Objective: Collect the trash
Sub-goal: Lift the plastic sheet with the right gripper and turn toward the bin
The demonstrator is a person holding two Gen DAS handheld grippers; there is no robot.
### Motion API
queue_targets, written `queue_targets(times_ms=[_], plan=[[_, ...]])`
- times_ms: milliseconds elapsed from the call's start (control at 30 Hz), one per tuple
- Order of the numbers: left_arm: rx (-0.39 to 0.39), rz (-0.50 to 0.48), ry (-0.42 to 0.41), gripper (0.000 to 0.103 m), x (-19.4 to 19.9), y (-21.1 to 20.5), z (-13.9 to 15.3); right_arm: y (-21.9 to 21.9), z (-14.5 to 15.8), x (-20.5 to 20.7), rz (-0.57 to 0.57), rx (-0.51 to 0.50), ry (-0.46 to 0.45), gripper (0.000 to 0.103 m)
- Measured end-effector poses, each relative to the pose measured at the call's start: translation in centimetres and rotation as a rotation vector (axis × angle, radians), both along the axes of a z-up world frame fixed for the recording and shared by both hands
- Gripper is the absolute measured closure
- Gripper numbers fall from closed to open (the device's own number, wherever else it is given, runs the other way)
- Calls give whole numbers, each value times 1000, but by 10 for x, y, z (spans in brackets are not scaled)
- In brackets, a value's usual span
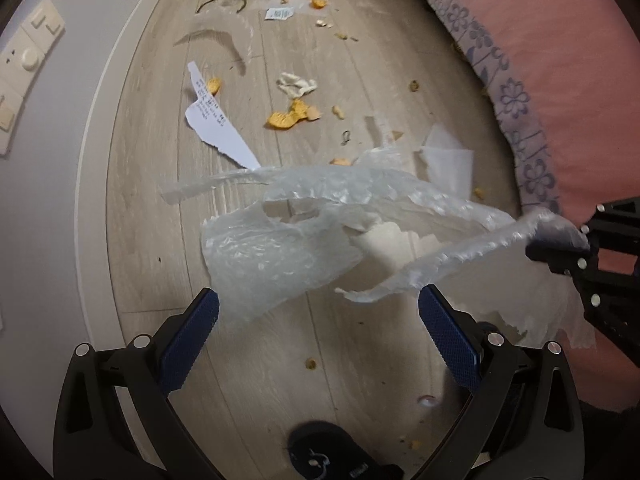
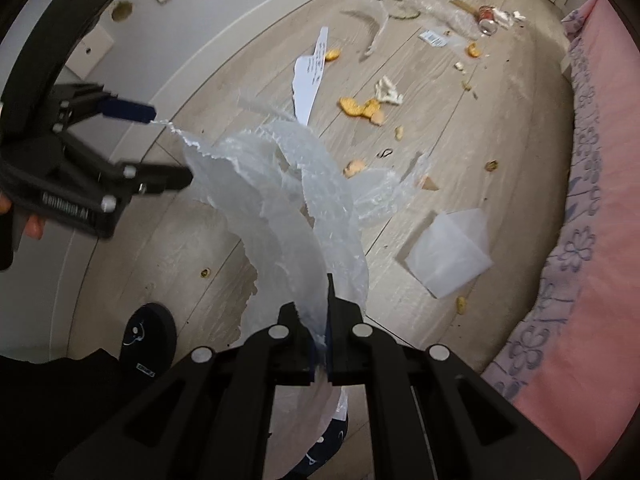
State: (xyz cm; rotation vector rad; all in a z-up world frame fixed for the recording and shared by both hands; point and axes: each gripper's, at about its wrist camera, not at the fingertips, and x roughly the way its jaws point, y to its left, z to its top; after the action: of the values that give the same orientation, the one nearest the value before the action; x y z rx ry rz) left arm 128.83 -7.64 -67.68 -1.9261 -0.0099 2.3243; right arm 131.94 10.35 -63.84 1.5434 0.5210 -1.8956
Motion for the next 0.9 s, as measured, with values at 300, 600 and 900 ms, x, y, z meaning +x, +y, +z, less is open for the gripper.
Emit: queue_targets(times_ms=[300,600,900], plan=[[30,16,18,6,21,24,79,17,69,10,-33,0,40,98],[33,7,69,6,28,40,214,38,189,24,-133,3,52,98],[15,-29,147,6,35,67,361,55,315,47,-169,-17,107,98]])
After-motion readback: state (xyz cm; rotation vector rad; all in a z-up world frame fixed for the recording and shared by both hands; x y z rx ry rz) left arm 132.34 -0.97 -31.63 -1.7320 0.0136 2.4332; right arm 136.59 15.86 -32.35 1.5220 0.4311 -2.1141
